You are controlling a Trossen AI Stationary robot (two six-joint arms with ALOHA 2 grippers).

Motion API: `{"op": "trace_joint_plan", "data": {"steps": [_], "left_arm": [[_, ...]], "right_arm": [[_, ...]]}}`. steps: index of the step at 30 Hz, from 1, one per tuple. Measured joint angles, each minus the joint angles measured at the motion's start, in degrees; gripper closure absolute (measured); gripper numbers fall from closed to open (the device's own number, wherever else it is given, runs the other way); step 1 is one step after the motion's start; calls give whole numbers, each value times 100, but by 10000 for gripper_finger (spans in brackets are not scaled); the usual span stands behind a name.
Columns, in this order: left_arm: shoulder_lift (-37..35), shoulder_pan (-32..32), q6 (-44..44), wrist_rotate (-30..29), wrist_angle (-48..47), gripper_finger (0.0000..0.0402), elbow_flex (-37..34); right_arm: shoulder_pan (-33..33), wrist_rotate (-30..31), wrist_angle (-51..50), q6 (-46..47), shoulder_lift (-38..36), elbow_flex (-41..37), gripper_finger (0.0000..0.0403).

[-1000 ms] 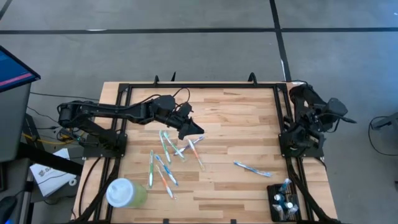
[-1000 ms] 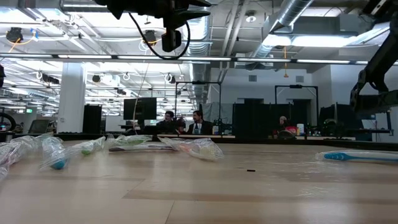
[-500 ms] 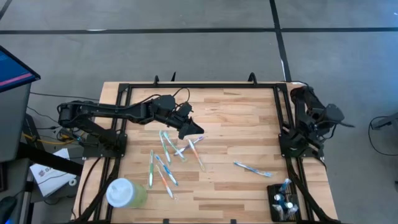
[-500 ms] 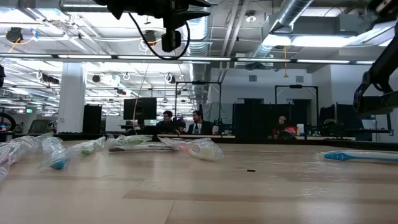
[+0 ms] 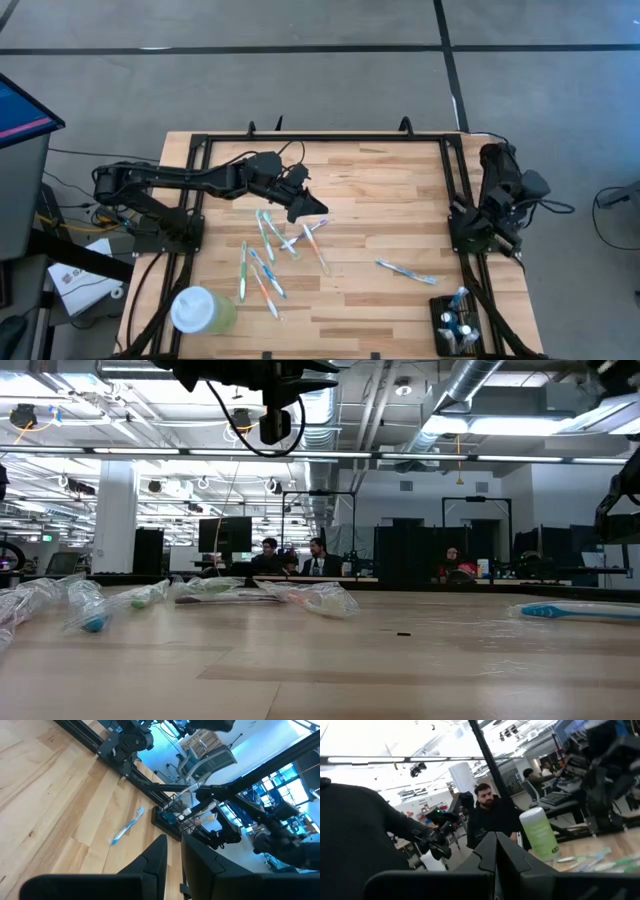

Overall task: Pick & Place toothbrushing station
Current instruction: Put the top left green toothbrush into the black organizer

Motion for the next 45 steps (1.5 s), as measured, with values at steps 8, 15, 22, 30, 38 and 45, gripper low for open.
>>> {"op": "trace_joint_plan", "data": {"steps": [8, 15, 22, 30, 38, 45], "left_arm": [[0, 0, 0, 2, 2, 349, 0], [0, 0, 0, 2, 2, 349, 0], [0, 0, 2, 2, 2, 349, 0], [0, 0, 22, 2, 2, 349, 0], [0, 0, 24, 4, 2, 349, 0], [0, 0, 63, 4, 2, 349, 0]], "right_arm": [[-933, -708, 756, 655, 0, -830, 403], [-1844, -1566, 712, 822, 7, -928, 403], [-2828, -2321, 515, 1104, 3, -928, 403], [-4032, -3244, 166, 1557, 122, -926, 403], [-5346, -4142, 122, 1594, 125, -926, 403], [-6494, -5044, -278, 1901, 127, -926, 403]]}}
